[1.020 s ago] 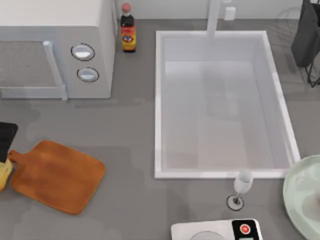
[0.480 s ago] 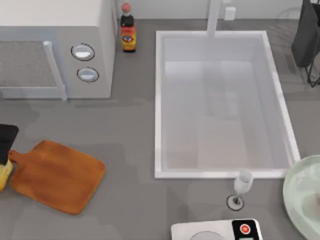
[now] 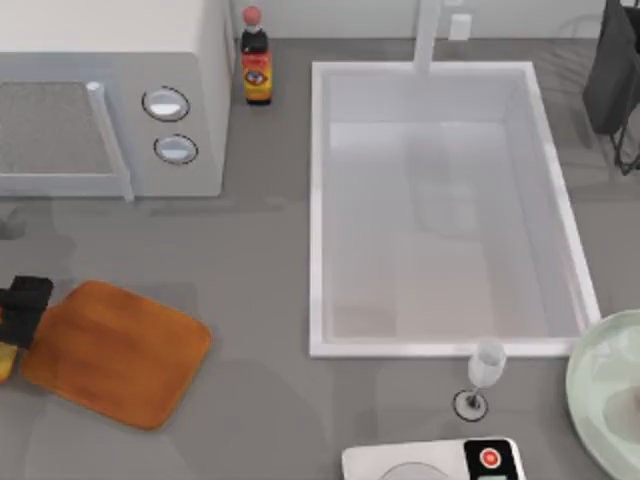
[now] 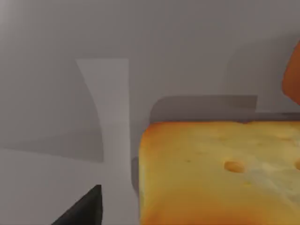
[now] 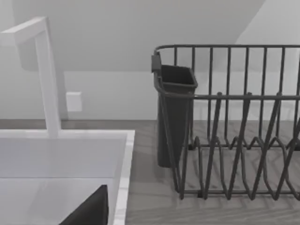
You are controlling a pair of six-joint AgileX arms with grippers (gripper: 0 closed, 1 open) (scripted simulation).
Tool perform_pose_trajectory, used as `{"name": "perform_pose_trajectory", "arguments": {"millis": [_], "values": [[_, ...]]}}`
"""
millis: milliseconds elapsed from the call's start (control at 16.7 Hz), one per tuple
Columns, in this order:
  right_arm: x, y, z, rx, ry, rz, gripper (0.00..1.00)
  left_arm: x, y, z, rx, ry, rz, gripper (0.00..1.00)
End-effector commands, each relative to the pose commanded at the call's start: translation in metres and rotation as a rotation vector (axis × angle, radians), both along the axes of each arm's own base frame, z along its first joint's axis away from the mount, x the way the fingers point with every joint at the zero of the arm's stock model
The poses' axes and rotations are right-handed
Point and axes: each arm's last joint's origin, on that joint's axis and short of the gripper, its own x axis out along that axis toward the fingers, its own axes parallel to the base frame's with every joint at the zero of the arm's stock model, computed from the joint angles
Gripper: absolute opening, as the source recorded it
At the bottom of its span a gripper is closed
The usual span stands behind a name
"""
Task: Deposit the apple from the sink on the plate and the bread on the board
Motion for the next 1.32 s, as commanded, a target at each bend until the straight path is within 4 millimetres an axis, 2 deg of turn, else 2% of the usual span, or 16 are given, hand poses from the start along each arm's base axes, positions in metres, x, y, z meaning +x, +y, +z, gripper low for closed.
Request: {"name": "perform_pose_trajectory", "arguments": {"millis": [240,1020,1320], "values": [[0.0,0.0,0.0,0.0,0.0,0.0,1.0,-0.0007,0.0,-0.0033,-0.001,0.006,0.0,1.0],[0.0,0.0,0.0,0.0,0.0,0.0,1.0,-0.0007,0.0,-0.0033,-0.001,0.006,0.0,0.02],[0.0,0.0,0.0,0.0,0.0,0.0,1.0,-0.0007,0.0,-0.0033,-0.001,0.006,0.0,0.0]]}}
